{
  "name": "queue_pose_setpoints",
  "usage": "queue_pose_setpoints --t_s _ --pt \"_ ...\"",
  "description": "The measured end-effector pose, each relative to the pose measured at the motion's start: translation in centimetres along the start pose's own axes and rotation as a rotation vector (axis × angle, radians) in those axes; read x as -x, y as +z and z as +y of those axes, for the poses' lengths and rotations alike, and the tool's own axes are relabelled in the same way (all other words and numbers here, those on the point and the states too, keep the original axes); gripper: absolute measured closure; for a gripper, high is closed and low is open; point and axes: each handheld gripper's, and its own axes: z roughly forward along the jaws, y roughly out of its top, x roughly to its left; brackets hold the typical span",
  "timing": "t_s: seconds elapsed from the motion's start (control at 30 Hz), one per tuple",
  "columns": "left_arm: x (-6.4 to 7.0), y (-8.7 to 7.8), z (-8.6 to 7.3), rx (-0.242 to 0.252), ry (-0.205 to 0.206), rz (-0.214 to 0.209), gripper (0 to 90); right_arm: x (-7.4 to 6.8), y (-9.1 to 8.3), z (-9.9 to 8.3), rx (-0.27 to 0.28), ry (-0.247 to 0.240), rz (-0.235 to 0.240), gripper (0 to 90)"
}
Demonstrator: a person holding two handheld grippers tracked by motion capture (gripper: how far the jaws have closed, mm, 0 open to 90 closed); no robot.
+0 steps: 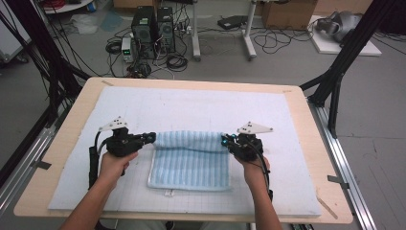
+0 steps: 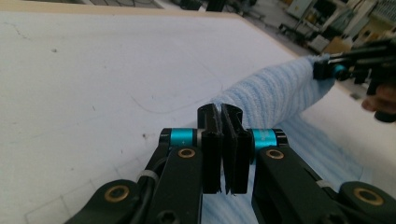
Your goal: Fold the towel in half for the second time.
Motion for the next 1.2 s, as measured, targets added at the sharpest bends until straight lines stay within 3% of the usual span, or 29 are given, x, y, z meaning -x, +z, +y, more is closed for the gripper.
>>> queue_pose_setpoints --t_s 0.2,0.27,0.37,0.47,0.57,0.67,1.0,1.2 --pt "0.9 -1.2 -1.8 -0.002 -0.012 -0.024 86.3 -1.4 -1.1 -1.5 0.000 -0.003 0.006 82.1" --pt "1.4 -1.4 -2.3 -0.028 0.003 -0.024 86.2 -1.8 -1.5 -2.1 0.002 0.002 0.008 82.0" --pt "2.1 -1.9 -3.1 -0.022 0.014 -0.026 86.1 -2.3 -2.1 -3.0 0.007 0.003 0.011 81.8" --pt "2.9 -2.2 -3.7 -0.051 0.060 -0.015 85.9 -2.8 -2.8 -3.7 0.011 -0.002 0.012 81.5" --pt "3.2 -2.5 -4.4 -0.054 0.056 -0.012 85.8 -3.5 -3.2 -4.1 -0.008 -0.015 0.009 81.2" --pt "3.5 -2.8 -4.8 -0.062 0.063 -0.012 85.7 -3.9 -3.4 -4.5 -0.014 -0.036 0.006 81.2" --pt "3.6 -3.4 -6.5 -0.093 0.062 -0.020 84.3 -4.8 -3.9 -7.0 -0.010 0.005 0.032 80.7" --pt "3.8 -3.8 -7.3 -0.121 0.081 -0.034 83.5 -5.3 -4.2 -7.8 -0.017 -0.011 0.037 79.8"
